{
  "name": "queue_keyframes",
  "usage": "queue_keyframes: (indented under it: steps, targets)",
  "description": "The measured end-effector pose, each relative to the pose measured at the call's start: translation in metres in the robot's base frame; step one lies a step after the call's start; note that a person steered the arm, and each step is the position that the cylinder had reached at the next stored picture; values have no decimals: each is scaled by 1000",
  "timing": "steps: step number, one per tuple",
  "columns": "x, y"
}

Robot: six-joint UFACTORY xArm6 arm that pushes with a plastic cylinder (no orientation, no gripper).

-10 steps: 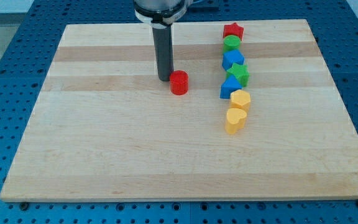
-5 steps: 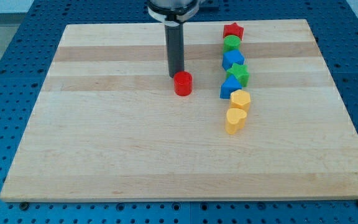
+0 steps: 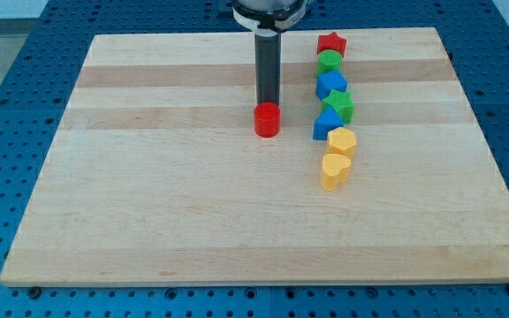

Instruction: Move the red circle towards the bottom center

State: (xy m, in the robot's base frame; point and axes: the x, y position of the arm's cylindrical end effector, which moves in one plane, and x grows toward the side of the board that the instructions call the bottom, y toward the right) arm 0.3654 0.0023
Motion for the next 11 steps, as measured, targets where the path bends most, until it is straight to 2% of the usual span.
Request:
queue_keyframes:
  steps: [2, 5, 7, 10, 11]
  targets:
    - [11, 0]
    - [69, -1]
    - [114, -23]
    - [142, -55]
    - [168, -59]
